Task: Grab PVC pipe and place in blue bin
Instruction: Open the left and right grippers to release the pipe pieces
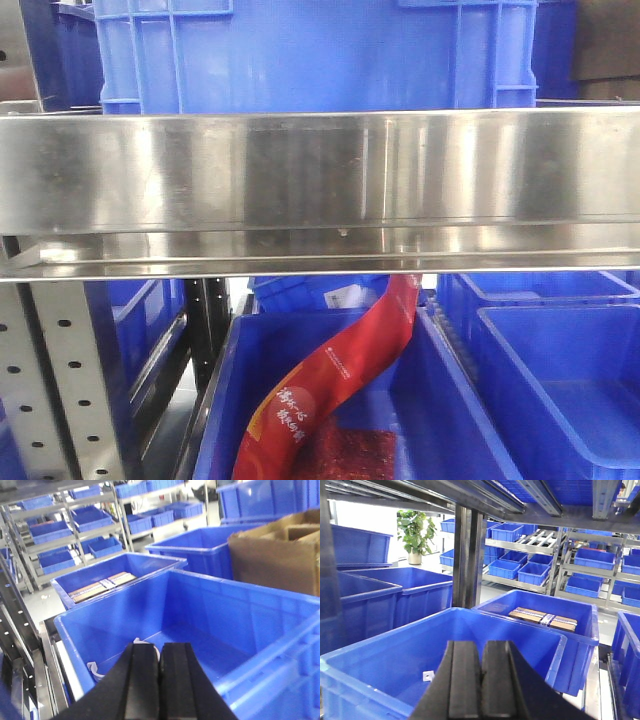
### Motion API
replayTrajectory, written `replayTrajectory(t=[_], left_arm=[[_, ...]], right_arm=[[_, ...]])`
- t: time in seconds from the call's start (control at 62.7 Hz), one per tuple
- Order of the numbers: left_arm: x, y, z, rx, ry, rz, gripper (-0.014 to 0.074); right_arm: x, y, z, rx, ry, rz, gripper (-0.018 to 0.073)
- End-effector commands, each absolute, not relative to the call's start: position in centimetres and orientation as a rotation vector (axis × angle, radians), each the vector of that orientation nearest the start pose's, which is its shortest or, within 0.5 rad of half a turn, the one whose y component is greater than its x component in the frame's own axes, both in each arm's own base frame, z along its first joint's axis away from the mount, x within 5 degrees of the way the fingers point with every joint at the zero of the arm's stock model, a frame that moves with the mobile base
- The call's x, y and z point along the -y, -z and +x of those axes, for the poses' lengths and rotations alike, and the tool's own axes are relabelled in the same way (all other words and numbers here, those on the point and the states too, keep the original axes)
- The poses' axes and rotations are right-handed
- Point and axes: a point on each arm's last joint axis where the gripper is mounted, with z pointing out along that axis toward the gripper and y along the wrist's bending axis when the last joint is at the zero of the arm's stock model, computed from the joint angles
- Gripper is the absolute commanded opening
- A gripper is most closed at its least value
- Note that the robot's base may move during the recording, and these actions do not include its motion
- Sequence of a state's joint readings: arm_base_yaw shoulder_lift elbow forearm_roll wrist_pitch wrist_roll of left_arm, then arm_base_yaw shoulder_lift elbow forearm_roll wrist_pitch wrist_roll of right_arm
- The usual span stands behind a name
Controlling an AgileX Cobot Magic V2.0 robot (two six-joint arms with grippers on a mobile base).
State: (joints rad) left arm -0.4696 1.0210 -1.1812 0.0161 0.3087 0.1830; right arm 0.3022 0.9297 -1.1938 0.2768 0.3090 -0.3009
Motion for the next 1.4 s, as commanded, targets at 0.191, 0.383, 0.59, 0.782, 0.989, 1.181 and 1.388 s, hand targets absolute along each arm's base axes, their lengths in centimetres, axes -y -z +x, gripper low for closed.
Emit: replayTrajectory(t=[0.191,0.383,0.59,0.782,0.989,1.181,1.388], left_arm=[[8.1,-46.3,16.0,-1.482,0.230,0.497,-0.0111],[7.7,-46.8,15.1,-1.454,0.232,0.488,-0.0111],[7.5,-47.0,14.8,-1.438,0.234,0.482,-0.0111],[7.4,-46.4,14.6,-1.513,0.217,0.512,-0.0111],[6.7,-47.0,13.4,-1.472,0.217,0.499,-0.0111],[6.3,-46.7,12.6,-1.520,0.198,0.520,-0.0111],[5.3,-45.8,10.8,-1.493,0.193,0.501,-0.0111]], right_arm=[[-5.7,-48.8,15.9,-1.475,-0.261,-0.331,-0.0153],[-5.7,-48.7,15.9,-1.485,-0.262,-0.336,-0.0153],[-5.7,-48.7,15.9,-1.485,-0.262,-0.336,-0.0153],[-5.8,-48.2,15.6,-1.537,-0.269,-0.361,-0.0153],[-5.2,-48.8,13.8,-1.504,-0.236,-0.376,-0.0153],[-5.0,-48.7,13.0,-1.523,-0.232,-0.393,-0.0153],[-4.5,-48.9,11.6,-1.504,-0.228,-0.395,-0.0153]])
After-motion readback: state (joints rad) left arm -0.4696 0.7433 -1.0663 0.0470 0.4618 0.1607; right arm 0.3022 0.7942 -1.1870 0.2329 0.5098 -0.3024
